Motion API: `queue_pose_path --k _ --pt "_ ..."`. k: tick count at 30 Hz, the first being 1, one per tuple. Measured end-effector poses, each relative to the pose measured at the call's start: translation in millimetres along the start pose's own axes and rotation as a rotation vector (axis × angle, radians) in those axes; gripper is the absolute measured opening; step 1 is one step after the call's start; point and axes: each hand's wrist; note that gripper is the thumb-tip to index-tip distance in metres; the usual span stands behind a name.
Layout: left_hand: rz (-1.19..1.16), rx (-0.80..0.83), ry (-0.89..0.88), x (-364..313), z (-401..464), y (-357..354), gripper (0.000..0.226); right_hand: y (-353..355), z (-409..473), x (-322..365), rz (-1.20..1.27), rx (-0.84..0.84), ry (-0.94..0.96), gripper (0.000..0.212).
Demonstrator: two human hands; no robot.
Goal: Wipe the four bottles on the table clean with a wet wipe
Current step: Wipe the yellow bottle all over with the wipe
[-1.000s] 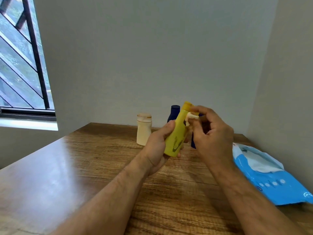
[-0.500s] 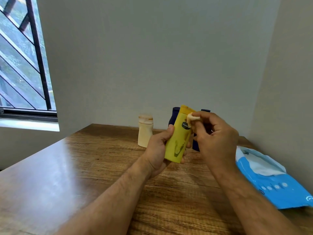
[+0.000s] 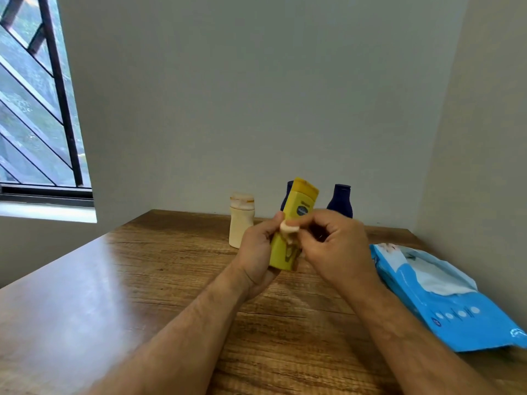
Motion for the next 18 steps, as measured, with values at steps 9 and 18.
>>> queue_pose_path --k 9,18 --pt "-0.012 0.006 -0.066 -3 -2 -3 0.051 2 1 1 0.073 0.102 -0.114 0.019" --pt "0.038 0.018 -0.064 -6 -3 -1 0.043 2 4 0 0.030 -0.048 -0.025 0.013"
Point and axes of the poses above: each hand's wrist, its own z-axis towards the middle knuckle, its own y-axis out of the back of the hand, x = y × z, and after that the axes turned 14 degrees about z, right-handed
